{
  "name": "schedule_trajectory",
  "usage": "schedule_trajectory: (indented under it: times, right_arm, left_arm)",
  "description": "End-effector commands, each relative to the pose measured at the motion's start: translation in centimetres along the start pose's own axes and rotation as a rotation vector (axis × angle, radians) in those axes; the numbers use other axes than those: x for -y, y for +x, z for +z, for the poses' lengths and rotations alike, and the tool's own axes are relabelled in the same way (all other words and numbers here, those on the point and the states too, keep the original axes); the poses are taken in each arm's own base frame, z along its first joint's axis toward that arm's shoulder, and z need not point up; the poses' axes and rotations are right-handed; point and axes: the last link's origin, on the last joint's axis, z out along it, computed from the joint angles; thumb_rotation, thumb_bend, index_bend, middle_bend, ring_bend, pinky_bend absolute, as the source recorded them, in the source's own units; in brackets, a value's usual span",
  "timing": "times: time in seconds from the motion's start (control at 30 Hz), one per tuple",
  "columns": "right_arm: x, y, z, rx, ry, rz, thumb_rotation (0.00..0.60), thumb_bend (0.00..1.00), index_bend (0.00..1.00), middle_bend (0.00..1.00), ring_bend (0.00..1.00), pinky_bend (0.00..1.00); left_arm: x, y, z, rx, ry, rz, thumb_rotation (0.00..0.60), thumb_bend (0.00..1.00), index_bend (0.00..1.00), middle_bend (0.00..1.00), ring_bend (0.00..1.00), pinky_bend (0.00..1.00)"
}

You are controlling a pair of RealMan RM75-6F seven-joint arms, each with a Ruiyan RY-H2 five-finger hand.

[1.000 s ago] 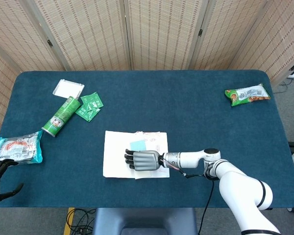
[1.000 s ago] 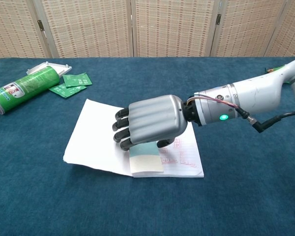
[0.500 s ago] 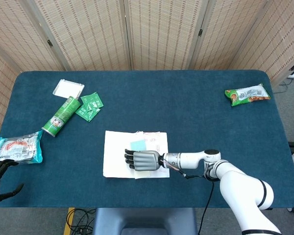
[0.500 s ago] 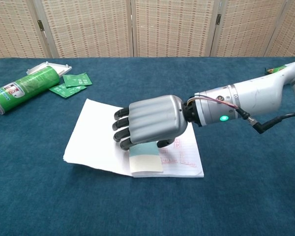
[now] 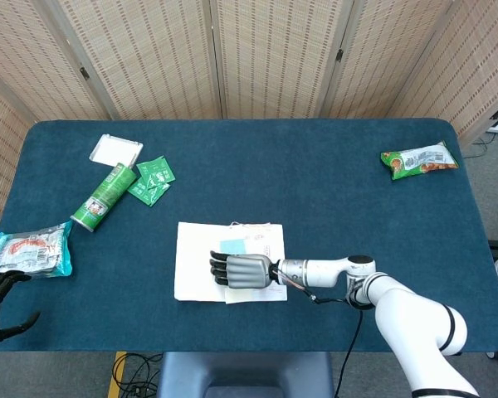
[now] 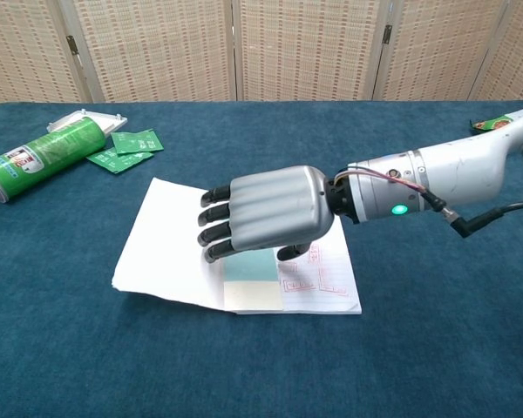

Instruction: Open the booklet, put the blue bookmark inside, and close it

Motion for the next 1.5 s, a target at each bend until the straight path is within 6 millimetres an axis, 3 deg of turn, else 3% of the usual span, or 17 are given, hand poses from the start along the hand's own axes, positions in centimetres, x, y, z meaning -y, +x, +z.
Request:
schedule_trajectory:
  times: [0.03, 0.67, 0.73, 0.9, 1.1, 1.2, 1.5]
  right_arm:
    - [0.0, -0.1, -0.1, 0.005, -0.003, 0.000, 0.600, 0.17, 0.22, 0.18, 0.13, 0.15]
    - [-0.6, -0.3, -0.4, 0.048, -0.043, 0.011, 0.600, 0.18, 0.22, 0.18, 0.13, 0.15]
    - [-0.9, -0.3, -0.3, 0.052, -0.050, 0.016, 0.600, 0.23, 0.22, 0.17, 0.13, 0.15]
    - [-1.9, 0.0, -0.5, 0.059, -0.064, 0.022, 0.600, 0.51, 0.22, 0.17, 0.13, 0.15]
    - [-2.4, 0.1, -0.3, 0.080, -0.092, 0.057, 0.600, 0.76, 0.22, 0.17, 0.13, 0.15]
    - [-2.3, 0.0, 0.2, 0.093, -0.102, 0.064, 0.600, 0.83, 0.22, 0.18, 0.12, 0.15]
    - [-2.6, -0.2, 1.5, 0.111, -0.141, 0.078, 0.600, 0.87, 0.22, 0.17, 0.11, 0.15]
  left_arm:
    - [0.0, 0.0, 0.0, 0.000, -0.001, -0.001, 0.600, 0.24, 0.32, 0.26, 0.21, 0.25]
    - [0.0, -0.1, 0.2, 0.003, -0.005, -0.002, 0.600, 0.24, 0.32, 0.26, 0.21, 0.25]
    - [0.0, -0.1, 0.2, 0.002, -0.003, -0.001, 0.600, 0.24, 0.32, 0.26, 0.21, 0.25]
    - [0.3, -0.1, 0.1, 0.006, 0.007, -0.002, 0.600, 0.24, 0.32, 0.26, 0.21, 0.25]
    - [0.3, -0.3, 0.1, 0.007, 0.004, -0.005, 0.600, 0.24, 0.32, 0.26, 0.21, 0.25]
    - [0.3, -0.2, 0.0, 0.005, 0.004, -0.004, 0.600, 0.24, 0.32, 0.26, 0.21, 0.25]
    - [0.5, -0.1, -0.3, 0.003, 0.015, -0.002, 0.600, 0.24, 0.32, 0.26, 0.21, 0.25]
